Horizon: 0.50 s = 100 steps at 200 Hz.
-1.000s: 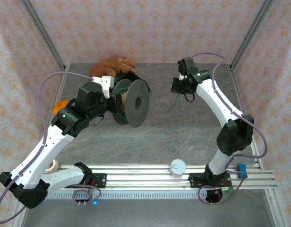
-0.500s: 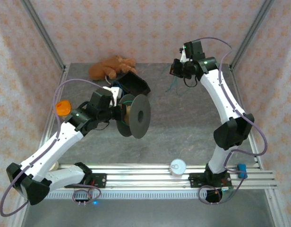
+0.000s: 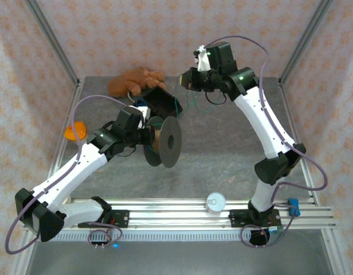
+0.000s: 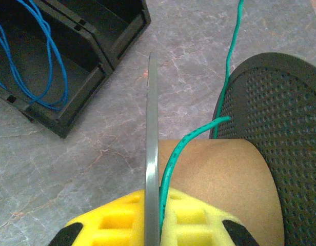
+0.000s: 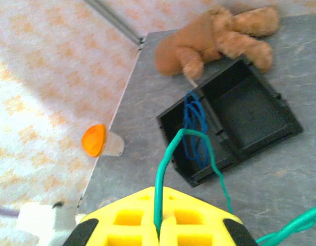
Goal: Wrap the cables
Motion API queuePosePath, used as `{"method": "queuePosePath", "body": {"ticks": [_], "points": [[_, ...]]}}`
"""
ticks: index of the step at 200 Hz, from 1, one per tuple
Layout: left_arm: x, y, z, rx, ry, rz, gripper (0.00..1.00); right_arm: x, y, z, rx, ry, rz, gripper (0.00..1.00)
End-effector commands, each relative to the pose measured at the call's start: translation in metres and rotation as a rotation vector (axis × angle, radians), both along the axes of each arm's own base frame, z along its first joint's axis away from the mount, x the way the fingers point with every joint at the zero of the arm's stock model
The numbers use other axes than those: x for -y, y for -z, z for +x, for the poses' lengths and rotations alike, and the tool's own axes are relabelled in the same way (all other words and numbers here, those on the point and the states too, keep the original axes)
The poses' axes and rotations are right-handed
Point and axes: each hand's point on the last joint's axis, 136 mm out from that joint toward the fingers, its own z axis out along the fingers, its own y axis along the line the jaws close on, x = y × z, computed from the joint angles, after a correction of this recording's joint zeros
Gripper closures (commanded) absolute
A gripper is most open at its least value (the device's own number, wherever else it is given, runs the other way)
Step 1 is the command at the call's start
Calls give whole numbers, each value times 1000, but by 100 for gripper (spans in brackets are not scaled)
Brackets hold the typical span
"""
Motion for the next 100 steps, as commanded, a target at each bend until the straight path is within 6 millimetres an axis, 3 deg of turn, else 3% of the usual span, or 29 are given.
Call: {"method": "queuePosePath", "body": {"ticks": [1,41,100], "points": [[-11,-10,14,41,-86,22,100,-20,-11,-22,20,-92,2,100],[-27,-28,30,83,-192,91,100,-53,-4,-62,33,-222,-48,100],[-57,-62,49,153,-367,120,100,-67,-1,-93,60,-282,-96,100]]}}
